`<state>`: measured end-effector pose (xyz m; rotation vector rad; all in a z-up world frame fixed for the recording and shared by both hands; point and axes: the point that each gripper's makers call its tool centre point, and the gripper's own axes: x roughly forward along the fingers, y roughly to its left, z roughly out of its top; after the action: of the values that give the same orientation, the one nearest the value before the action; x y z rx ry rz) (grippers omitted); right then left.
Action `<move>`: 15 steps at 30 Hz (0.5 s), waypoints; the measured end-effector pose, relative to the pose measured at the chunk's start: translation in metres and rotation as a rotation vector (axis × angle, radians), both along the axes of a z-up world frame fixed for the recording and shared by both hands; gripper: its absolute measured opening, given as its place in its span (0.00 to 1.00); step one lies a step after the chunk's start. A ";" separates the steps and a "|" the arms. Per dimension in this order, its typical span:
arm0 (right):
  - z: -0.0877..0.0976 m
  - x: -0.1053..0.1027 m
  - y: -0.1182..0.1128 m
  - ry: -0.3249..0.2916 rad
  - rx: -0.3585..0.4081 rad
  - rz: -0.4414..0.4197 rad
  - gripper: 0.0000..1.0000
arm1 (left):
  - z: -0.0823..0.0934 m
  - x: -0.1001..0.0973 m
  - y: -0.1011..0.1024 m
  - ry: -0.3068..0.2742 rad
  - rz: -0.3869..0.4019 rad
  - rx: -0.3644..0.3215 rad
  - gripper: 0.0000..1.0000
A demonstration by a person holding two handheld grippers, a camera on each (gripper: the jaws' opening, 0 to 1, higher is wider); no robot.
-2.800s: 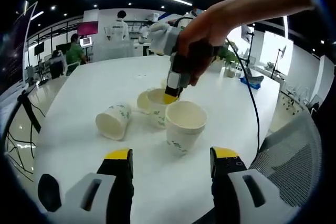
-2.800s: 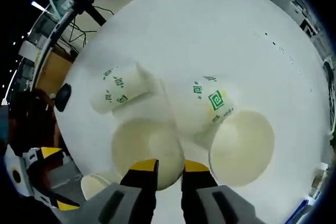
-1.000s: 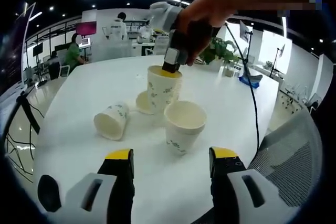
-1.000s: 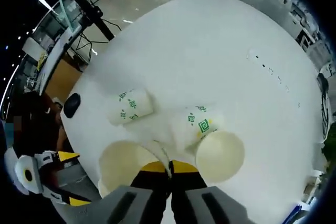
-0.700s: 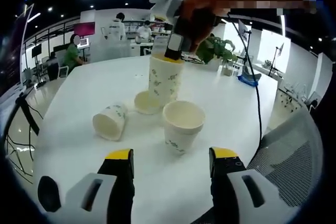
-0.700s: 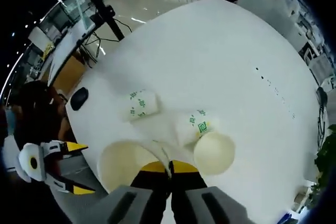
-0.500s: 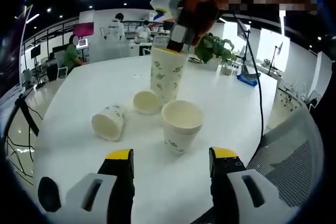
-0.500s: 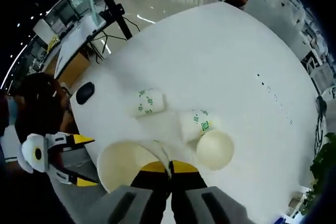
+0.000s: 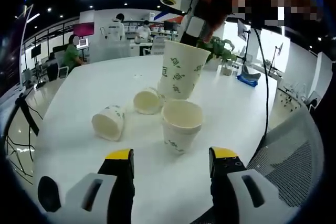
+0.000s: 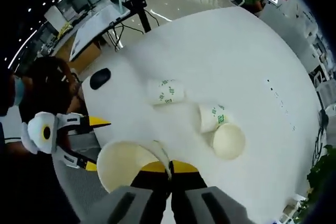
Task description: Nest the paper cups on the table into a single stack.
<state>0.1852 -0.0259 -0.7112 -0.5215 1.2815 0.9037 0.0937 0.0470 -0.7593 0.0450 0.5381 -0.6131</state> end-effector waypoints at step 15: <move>-0.006 -0.023 0.004 0.029 -0.021 0.052 0.00 | 0.003 -0.001 -0.001 -0.006 -0.001 -0.006 0.59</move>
<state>0.1618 -0.0220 -0.7175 -0.5620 1.3101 0.9455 0.0925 0.0457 -0.7560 0.0414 0.5306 -0.6151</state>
